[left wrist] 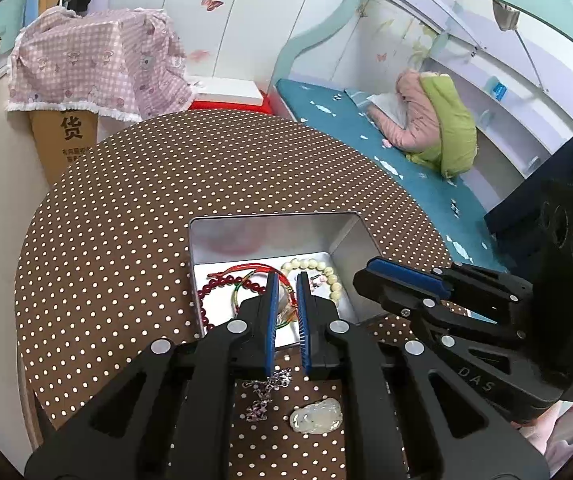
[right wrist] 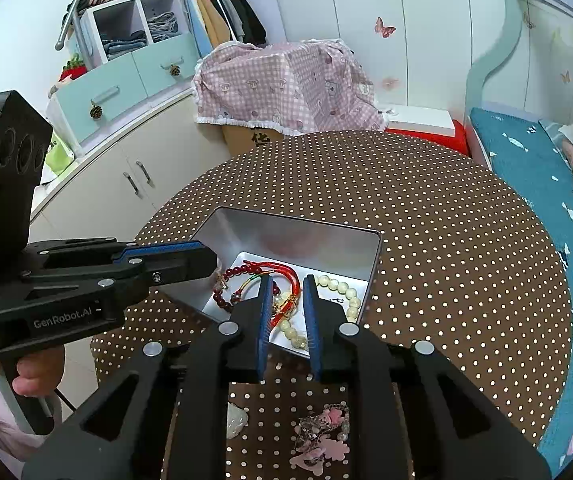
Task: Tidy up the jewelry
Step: 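Grasp a pearl with the right tool while the left tool grasps another pearl, carry both to the tray, then open both tools over the tray and pull back toward the jade pendant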
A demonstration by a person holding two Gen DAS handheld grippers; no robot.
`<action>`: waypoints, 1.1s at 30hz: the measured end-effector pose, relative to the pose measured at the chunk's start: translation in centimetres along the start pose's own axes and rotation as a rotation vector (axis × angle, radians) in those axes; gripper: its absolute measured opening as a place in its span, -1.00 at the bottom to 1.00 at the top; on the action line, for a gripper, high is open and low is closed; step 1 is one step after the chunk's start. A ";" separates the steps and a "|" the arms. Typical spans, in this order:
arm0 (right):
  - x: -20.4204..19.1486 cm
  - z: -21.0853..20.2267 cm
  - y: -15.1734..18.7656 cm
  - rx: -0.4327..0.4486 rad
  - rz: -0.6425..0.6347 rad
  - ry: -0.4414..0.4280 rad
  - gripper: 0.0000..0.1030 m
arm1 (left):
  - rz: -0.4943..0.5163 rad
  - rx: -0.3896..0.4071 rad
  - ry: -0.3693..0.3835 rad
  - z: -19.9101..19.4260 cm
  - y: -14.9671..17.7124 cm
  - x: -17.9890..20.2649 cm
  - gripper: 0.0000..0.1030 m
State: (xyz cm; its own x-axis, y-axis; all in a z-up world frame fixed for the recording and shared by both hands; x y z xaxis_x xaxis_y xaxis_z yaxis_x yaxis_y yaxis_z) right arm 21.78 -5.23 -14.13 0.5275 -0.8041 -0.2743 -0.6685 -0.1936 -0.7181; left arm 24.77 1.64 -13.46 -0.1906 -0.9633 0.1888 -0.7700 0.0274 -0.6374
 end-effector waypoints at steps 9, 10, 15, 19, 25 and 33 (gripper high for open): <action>0.1 -0.9 0.6 0.004 0.016 0.025 -0.53 | 0.007 -0.007 -0.026 -1.2 1.8 -1.1 -0.58; 0.1 -1.1 0.7 0.006 0.015 0.026 -0.52 | 0.012 -0.008 -0.027 -1.4 2.1 -1.1 -0.56; -0.9 -2.2 1.4 0.016 0.006 0.035 -0.32 | 0.014 -0.010 -0.033 -3.2 4.6 -1.3 -0.39; -2.8 -2.8 2.2 0.017 -0.019 -0.002 -0.01 | 0.015 -0.021 -0.067 -4.0 6.4 -1.8 -0.33; -4.8 -1.2 4.7 -0.067 -0.054 -0.018 0.04 | -0.005 -0.056 -0.101 -4.0 8.6 -2.5 -0.13; -5.2 2.0 7.6 -0.188 -0.063 0.036 0.04 | -0.021 -0.124 -0.172 -2.8 11.3 -3.9 0.01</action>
Point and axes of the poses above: each gripper's, at about its wrist camera, not at the fingertips, and z roughly the way its jaws point, x to its right, y to its underside, the point moved 4 cm from there along z, roughly the way its jaws point, and after that the axes turned 7 degrees about -y, right-handed, at the moved point
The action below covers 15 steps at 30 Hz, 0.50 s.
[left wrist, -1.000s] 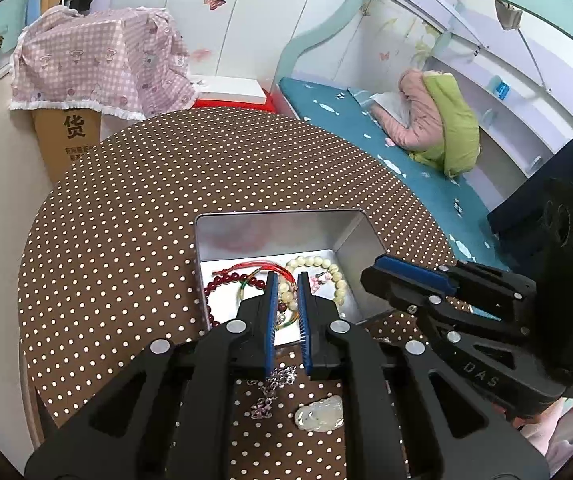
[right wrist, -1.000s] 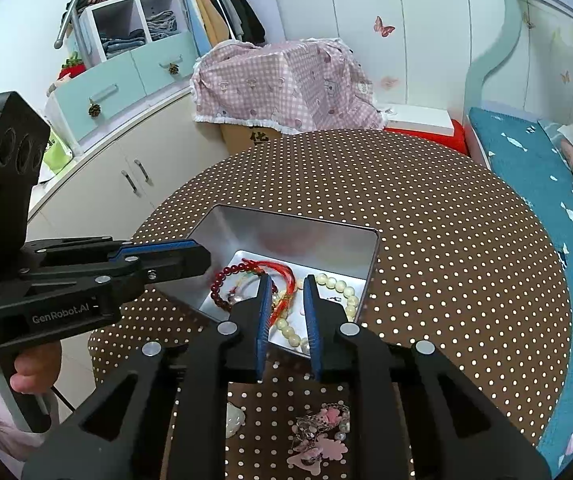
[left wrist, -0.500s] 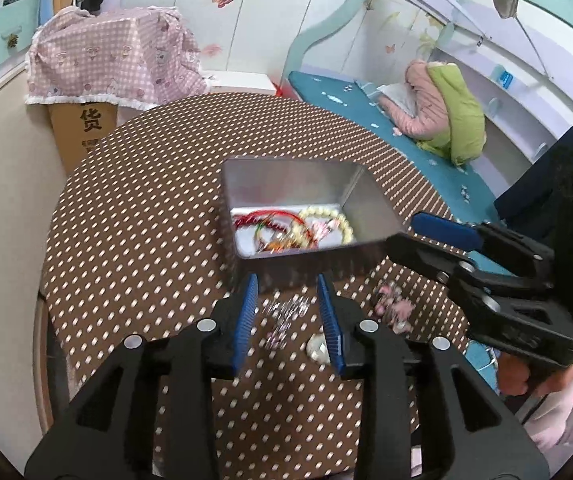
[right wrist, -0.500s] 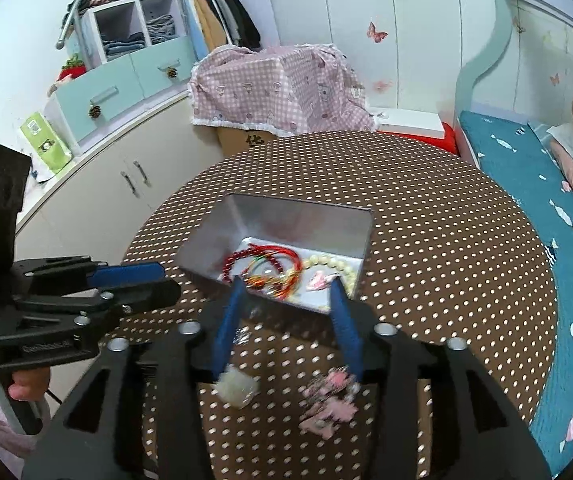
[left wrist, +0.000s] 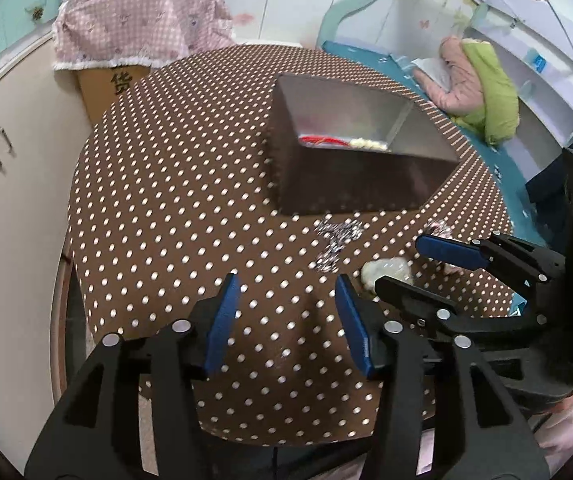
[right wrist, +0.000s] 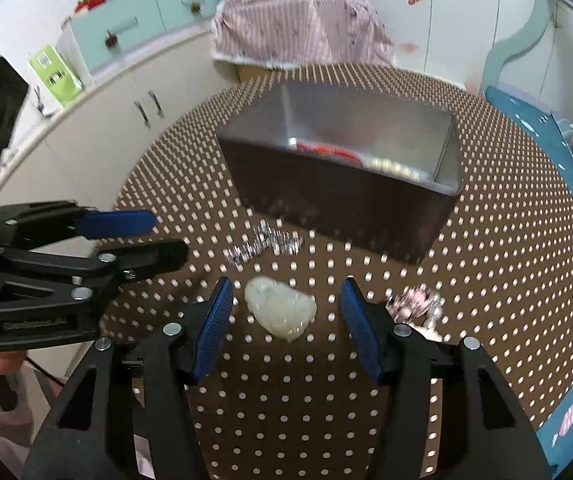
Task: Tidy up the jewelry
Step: 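Open both tools over the tray and pull back toward the jade pendant, then grasp the jade pendant with the right tool while the left tool grasps the silver chain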
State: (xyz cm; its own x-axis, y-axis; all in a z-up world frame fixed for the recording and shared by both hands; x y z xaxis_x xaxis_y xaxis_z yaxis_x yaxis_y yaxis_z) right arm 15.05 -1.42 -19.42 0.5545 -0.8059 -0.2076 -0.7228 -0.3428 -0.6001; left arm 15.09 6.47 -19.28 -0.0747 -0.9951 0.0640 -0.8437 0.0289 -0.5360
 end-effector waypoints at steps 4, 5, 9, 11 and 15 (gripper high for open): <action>-0.6 1.3 0.2 -0.019 -0.035 0.050 0.03 | 0.000 -0.003 -0.010 0.2 0.6 -0.4 0.11; -0.9 1.3 0.2 -0.010 -0.057 0.065 -0.05 | 0.001 -0.007 -0.012 0.3 0.6 -0.5 0.11; -1.6 1.4 0.4 0.010 -0.115 0.073 -0.26 | 0.005 -0.012 -0.011 0.7 0.7 -0.3 0.12; -1.4 1.4 0.4 0.011 -0.113 0.070 -0.26 | 0.013 -0.011 -0.011 0.8 0.6 0.2 0.12; -0.9 1.1 0.4 0.002 -0.091 0.065 -0.29 | 0.035 -0.013 -0.005 1.5 -0.2 0.9 0.11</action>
Point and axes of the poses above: each gripper's, at about its wrist camera, not at the fingertips, and z roughly the way its jaws point, x to its right, y to its underside, the point moved 4 cm from there along z, roughly the way its jaws point, and after that the axes turned 7 degrees about -y, right-handed, at the moved point
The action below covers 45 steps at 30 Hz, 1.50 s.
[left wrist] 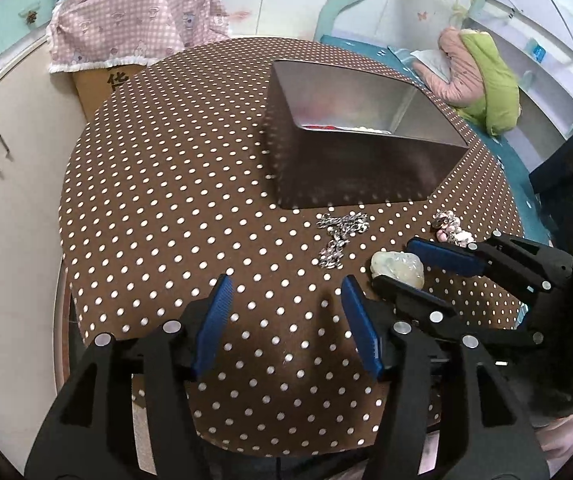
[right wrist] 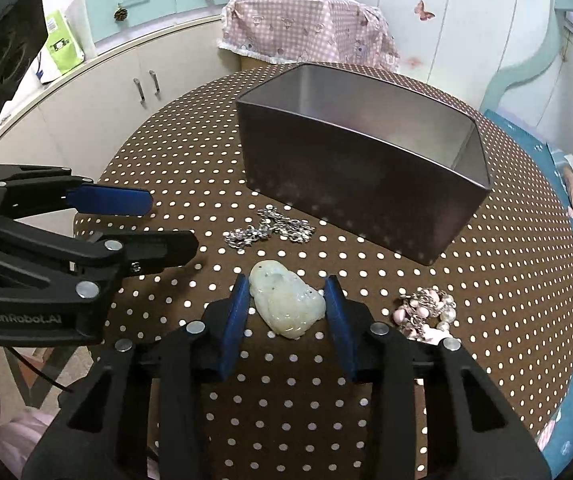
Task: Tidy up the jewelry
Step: 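Grasp the jade pendant with the right tool while the left tool grasps the silver chain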
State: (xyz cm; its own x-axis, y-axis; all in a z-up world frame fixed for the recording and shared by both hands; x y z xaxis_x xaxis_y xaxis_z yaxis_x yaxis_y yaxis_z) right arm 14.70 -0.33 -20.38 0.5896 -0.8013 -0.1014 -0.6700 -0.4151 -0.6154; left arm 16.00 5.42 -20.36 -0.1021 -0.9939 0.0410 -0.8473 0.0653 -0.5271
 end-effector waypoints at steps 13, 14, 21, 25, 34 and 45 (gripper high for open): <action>2.2 -1.1 0.1 0.007 0.078 0.013 -0.29 | 0.089 -0.018 -0.062 2.3 -1.7 2.8 -0.67; 2.2 -1.2 0.1 0.005 0.079 0.018 -0.29 | 0.093 -0.022 -0.053 2.4 -1.7 3.0 -0.77; 2.4 -1.2 0.2 0.007 0.093 0.010 -0.29 | 0.035 -0.060 0.019 2.5 -1.7 2.5 -0.95; 2.5 -1.7 0.1 0.019 0.096 0.007 -0.29 | 0.008 -0.061 0.018 2.3 -1.5 2.0 -0.98; 2.7 -2.7 0.0 0.037 0.102 0.012 -0.29 | 0.039 -0.027 0.025 1.8 -1.6 2.6 -0.77; 2.9 -2.8 0.3 0.034 0.105 0.010 -0.29 | 0.046 -0.044 0.016 3.1 -1.7 2.6 -0.93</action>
Point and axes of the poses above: each gripper's, at about its wrist camera, not at the fingertips, and z roughly the way its jaws point, x to its right, y to its underside, the point moved 4 cm from there along z, roughly the way its jaws point, and after that the axes turned 7 degrees about -y, right-handed, at the moved point
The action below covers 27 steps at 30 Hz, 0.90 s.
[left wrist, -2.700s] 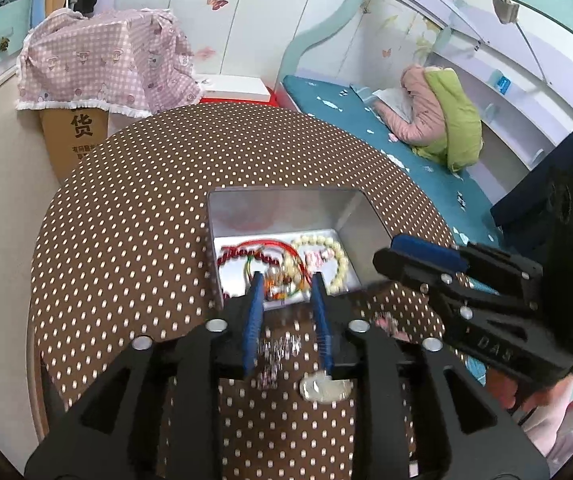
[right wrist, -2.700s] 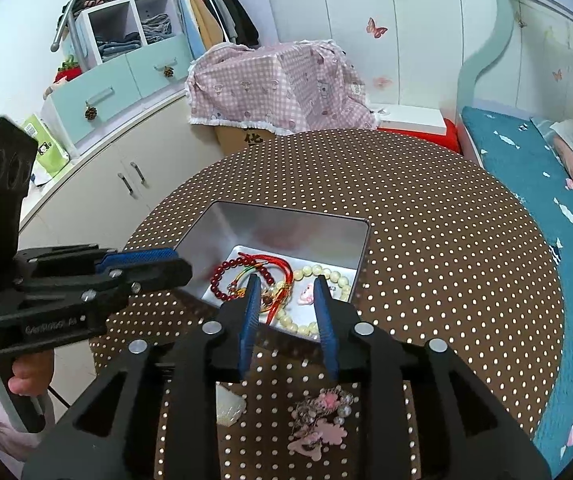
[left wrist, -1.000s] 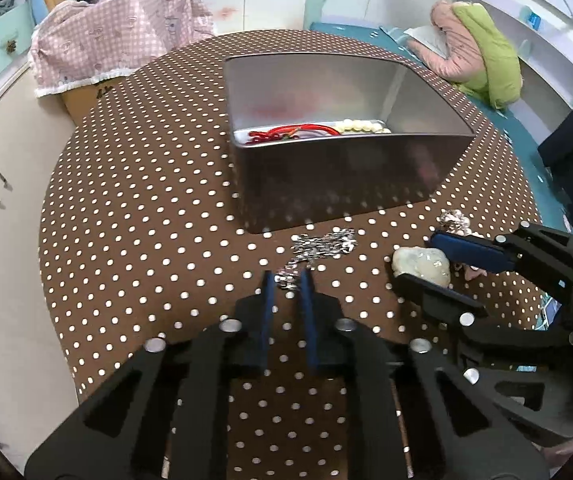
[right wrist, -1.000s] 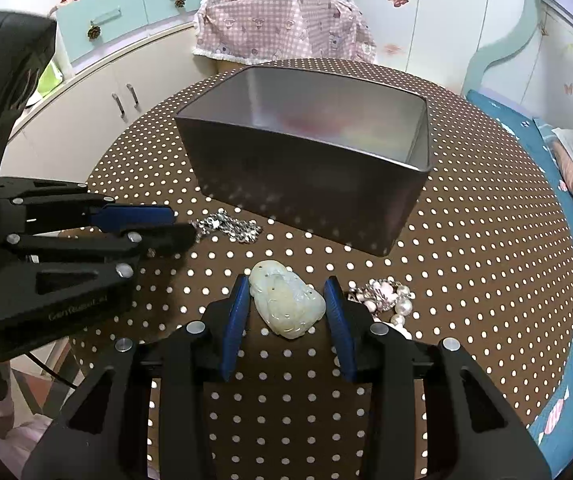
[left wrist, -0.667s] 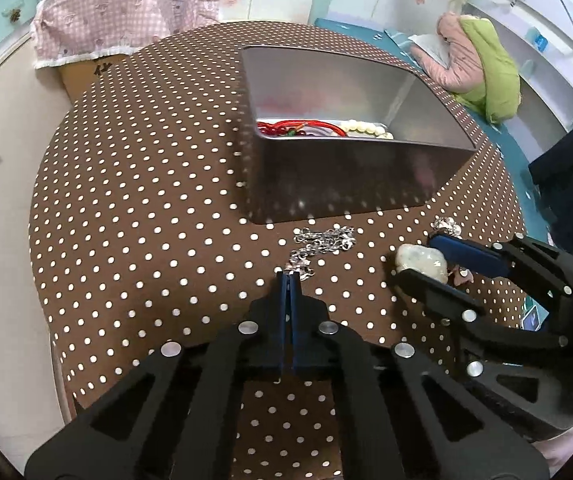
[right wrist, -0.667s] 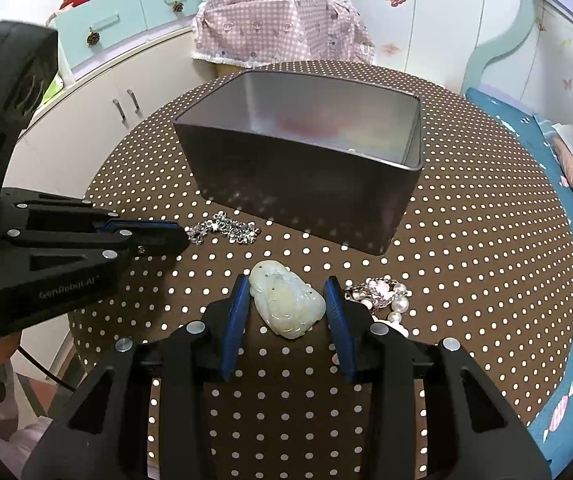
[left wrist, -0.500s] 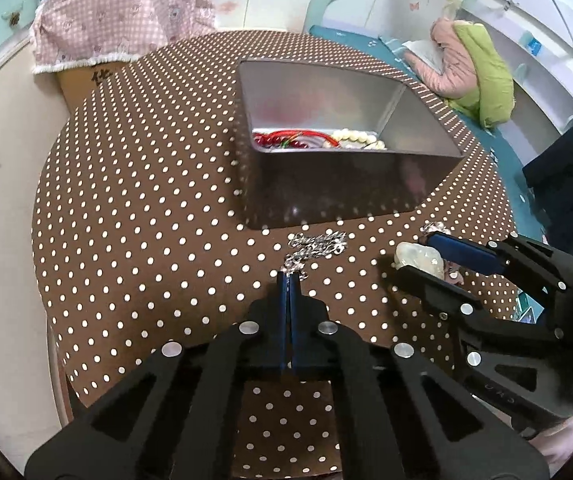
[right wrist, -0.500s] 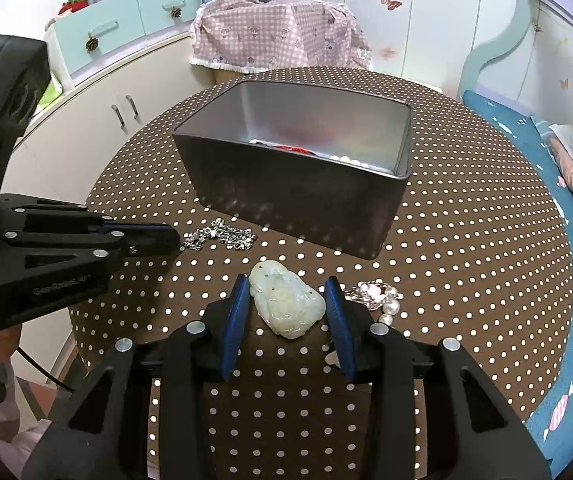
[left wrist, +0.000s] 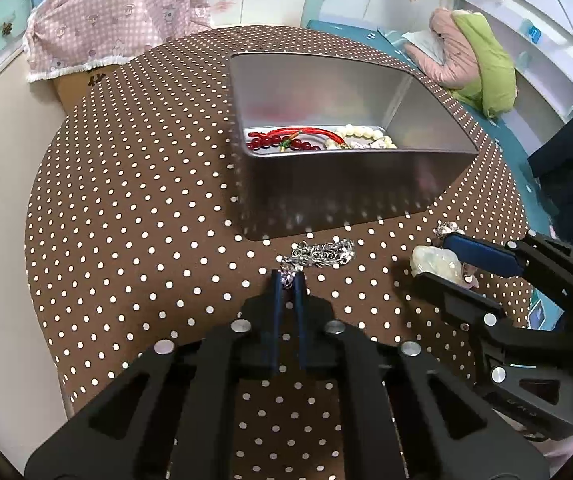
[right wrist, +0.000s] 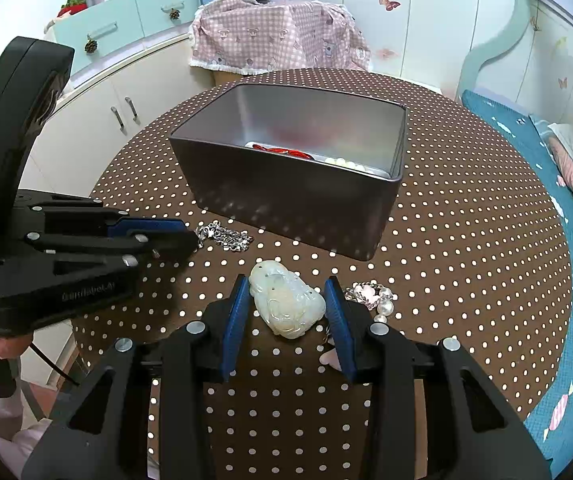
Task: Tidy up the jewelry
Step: 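Grasp the jade pendant with the right tool while the left tool grasps the silver chain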
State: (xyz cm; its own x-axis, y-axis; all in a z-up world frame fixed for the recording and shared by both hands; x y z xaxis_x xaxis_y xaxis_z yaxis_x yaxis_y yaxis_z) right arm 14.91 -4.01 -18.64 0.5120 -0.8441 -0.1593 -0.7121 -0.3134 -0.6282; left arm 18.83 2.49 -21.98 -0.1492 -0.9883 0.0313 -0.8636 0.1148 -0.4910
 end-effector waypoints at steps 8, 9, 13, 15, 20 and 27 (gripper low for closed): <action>0.1 -0.2 -0.1 0.005 0.001 0.000 -0.29 | -0.019 0.002 0.012 -0.5 0.1 -0.5 -0.95; 0.1 -0.2 -0.1 0.007 0.002 0.001 -0.29 | -0.021 0.006 0.014 -0.6 0.1 -0.5 -0.95; 0.2 -0.3 -0.1 0.009 0.005 0.004 -0.29 | -0.017 0.025 0.010 -1.2 -0.1 -0.6 -0.95; 0.3 -0.4 -0.2 0.009 0.005 0.003 -0.29 | -0.016 0.037 0.009 -1.5 0.0 -0.4 -0.91; 0.3 -0.5 -0.1 0.011 0.004 0.002 -0.29 | -0.002 0.007 -0.002 -0.4 -0.1 -0.3 -0.29; 0.4 -0.6 0.0 0.009 0.010 0.002 -0.29 | 0.023 0.016 -0.045 0.0 -0.7 -0.1 -0.86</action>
State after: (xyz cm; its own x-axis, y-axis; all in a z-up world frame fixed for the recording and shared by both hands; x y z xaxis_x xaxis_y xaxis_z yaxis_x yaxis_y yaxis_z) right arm 14.81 -4.62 -18.31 0.5038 -0.8480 -0.1646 -0.7131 -0.3008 -0.6333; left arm 19.41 2.55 -21.67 -0.1469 -0.9890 -0.0192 -0.8522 0.1363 -0.5052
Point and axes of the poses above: each gripper's, at about its wrist camera, not at the fingertips, and z roughly the way its jaws point, x to its right, y to its underside, the point moved 4 cm from there along z, roughly the way its jaws point, and after that the axes turned 7 degrees about -y, right-handed, at the moved point
